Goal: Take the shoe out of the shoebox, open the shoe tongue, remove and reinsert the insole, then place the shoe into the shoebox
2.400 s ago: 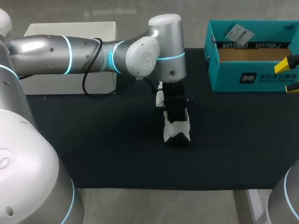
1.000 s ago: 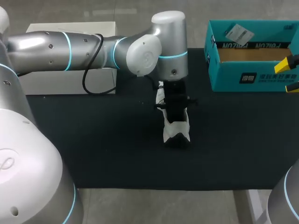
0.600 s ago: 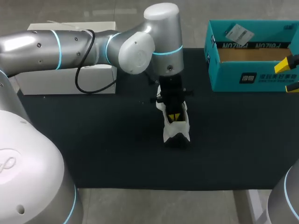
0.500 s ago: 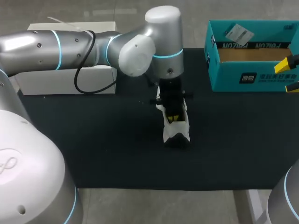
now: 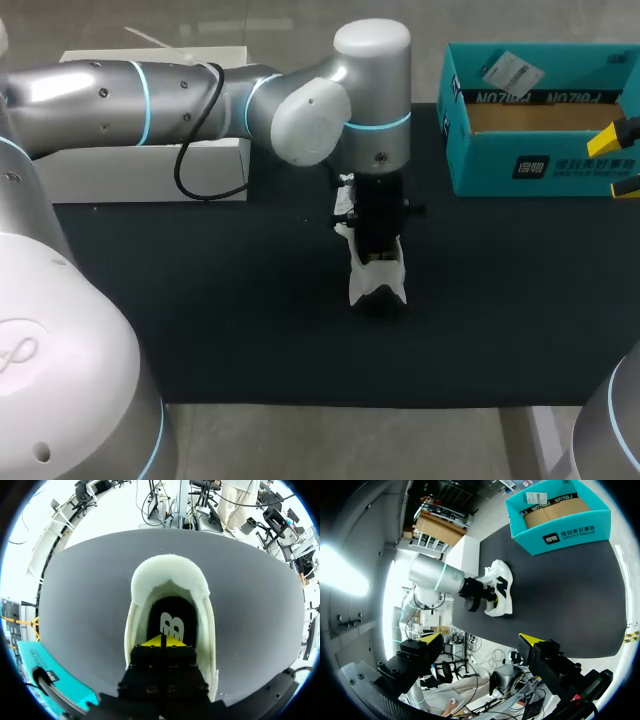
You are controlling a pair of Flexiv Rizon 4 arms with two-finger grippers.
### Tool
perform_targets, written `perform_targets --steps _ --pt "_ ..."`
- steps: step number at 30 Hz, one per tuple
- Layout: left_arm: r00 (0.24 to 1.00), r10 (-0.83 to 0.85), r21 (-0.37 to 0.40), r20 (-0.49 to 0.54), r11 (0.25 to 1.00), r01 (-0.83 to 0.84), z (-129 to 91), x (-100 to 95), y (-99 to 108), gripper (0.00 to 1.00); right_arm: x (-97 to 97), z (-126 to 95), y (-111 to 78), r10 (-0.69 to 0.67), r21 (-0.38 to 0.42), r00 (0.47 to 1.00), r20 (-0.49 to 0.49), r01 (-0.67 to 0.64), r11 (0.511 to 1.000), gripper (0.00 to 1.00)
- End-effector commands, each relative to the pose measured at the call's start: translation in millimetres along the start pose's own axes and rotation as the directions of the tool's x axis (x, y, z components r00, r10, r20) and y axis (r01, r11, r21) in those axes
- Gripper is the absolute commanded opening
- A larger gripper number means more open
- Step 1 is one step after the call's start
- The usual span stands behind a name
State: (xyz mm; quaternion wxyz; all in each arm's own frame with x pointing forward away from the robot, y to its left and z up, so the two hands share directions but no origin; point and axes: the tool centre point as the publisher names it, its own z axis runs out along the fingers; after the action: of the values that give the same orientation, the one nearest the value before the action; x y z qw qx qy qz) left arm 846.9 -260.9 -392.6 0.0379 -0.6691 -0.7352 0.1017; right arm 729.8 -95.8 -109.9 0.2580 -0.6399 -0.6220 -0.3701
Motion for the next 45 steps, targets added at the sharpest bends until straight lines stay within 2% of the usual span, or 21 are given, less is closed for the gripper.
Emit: perform_targets --steps 1,8,24,29,30,33,38,45 --pt "1.000 -0.003 -0.021 0.024 1.000 0.004 -26.7 9.5 0.0 0.00 -0.2 0.4 -0.4 0.001 0.000 1.000 0.002 -0.001 1.000 1.00" --pt "1.000 0.003 -0.068 0.010 0.998 -0.002 -31.9 4.2 8.8 0.00 -0.2 0.4 -0.4 0.001 0.000 1.000 0.002 -0.001 1.000 1.00" --pt "0.997 -0.073 -0.095 -0.007 0.993 0.072 -22.3 3.1 32.3 0.00 -0.2 0.4 -0.4 0.001 0.000 1.000 0.002 -0.001 1.000 1.00" --pt "0.998 -0.064 -0.176 0.000 0.982 0.063 -25.9 2.1 30.7 0.00 -0.2 0.4 -0.4 0.001 0.000 1.000 0.002 -0.001 1.000 1.00" --pt "0.998 -0.056 -0.219 -0.004 0.974 0.054 -27.0 2.3 29.2 0.00 -0.2 0.4 -0.4 0.001 0.000 1.000 0.002 -0.001 1.000 1.00" --pt "0.999 -0.035 -0.278 -0.023 0.960 0.027 -28.4 5.2 22.7 0.00 -0.2 0.4 -0.4 0.001 0.000 1.000 0.002 -0.001 1.000 1.00" --pt "0.998 -0.042 -0.318 -0.037 0.948 0.028 -32.2 9.4 14.8 0.00 -0.2 0.4 -0.4 0.001 0.000 1.000 0.002 -0.001 1.000 1.00" --pt "0.998 -0.054 -0.342 -0.028 0.939 0.041 -35.8 11.7 23.7 0.00 -0.2 0.4 -0.4 0.001 0.000 1.000 0.002 -0.001 1.000 1.00"
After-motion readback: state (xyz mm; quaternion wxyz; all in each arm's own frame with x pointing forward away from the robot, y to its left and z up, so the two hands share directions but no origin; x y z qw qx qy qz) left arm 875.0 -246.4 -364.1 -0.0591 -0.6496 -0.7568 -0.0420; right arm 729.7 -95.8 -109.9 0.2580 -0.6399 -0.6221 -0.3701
